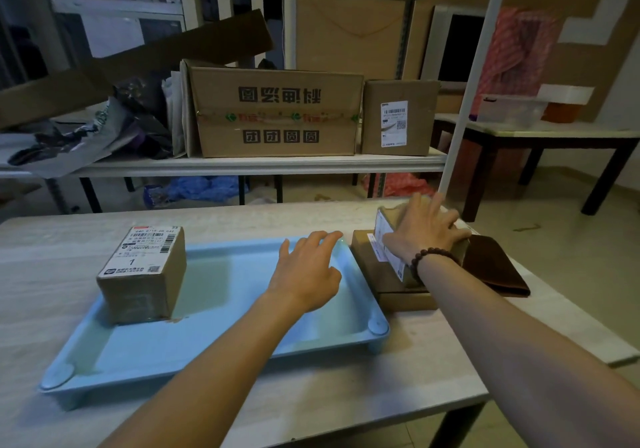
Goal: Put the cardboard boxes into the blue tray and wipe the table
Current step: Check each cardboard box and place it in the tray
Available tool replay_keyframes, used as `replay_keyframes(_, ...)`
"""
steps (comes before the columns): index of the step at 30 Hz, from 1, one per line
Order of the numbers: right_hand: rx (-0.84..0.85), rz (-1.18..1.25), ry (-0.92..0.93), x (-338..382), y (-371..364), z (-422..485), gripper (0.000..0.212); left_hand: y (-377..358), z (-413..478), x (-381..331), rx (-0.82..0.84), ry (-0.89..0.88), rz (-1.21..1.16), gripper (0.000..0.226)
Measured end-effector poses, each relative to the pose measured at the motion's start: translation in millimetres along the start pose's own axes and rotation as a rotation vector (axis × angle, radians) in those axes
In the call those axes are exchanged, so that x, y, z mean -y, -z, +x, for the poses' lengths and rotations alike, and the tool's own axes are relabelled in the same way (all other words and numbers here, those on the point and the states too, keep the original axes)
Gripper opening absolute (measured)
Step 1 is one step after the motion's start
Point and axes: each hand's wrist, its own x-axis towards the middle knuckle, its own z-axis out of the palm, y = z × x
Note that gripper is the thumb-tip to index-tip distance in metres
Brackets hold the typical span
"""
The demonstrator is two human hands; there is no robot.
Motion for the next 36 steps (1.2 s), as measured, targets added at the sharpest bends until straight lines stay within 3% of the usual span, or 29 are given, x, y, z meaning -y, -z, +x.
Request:
replay_keyframes(3,-0.196,0.076,0.179,13,11,-5,0.1,3,2,0,-0.07,0.058,-0.229,0.062)
replay_keyframes(5,-0.224,0.353,0.322,29,23,-10,0.095,11,8,5,-0.16,0.153,-0.44,0.068)
replay_keyframes(6,-0.169,0.545,0.359,37,28,-15,0.091,19,10,6,-0.178,0.189,-0.607,0.076)
replay_keyframes(8,0.114,1.017,0.353,55,37,-28,0.084,34,13,12,-0.185,0.197,-1.029,0.082)
replay_keyframes(10,0.461,1.436,0.32,65,37,-39,0.076,48,9,21,-0.133,0.187,-1.3,0.068)
replay_keyframes(11,0.567,1.529,0.323,68,34,-43,0.073,54,5,28,-0.091,0.197,-1.341,0.065)
replay_keyframes(14,0.664,1.551,0.351,74,21,-52,0.062,62,-7,50,0.001,0.245,-1.343,0.071)
replay_keyframes(17,0.694,1.493,0.396,82,9,-60,0.048,65,-17,70,-0.05,0.302,-1.332,0.066)
replay_keyframes(19,0.655,1.434,0.424,91,7,-68,0.059,65,-19,78,-0.154,0.328,-1.276,0.066)
replay_keyframes(21,0.58,1.39,0.465,101,8,-77,0.069,63,-20,81,-0.309,0.3,-1.063,0.078)
replay_keyframes(23,0.523,1.341,0.46,112,6,-83,0.079,59,-20,87,-0.35,0.26,-0.917,0.086)
replay_keyframes(25,0.463,1.355,0.387,116,3,-80,0.077,63,-27,82,-0.379,0.225,-0.956,0.076)
replay_keyframes(27,0.514,1.441,0.294,113,3,-76,0.062,68,-33,85,-0.432,0.308,-1.057,0.059)
replay_keyframes(30,0.738,1.481,0.244,105,2,-75,0.043,79,-41,103,-0.322,0.426,-1.158,0.054)
replay_keyframes(33,0.792,1.448,0.234,104,-3,-78,0.036,84,-46,113,-0.171,0.445,-1.196,0.05)
replay_keyframes(36,0.841,1.434,0.216,106,-11,-77,0.038,84,-48,116,-0.13,0.462,-1.224,0.076)
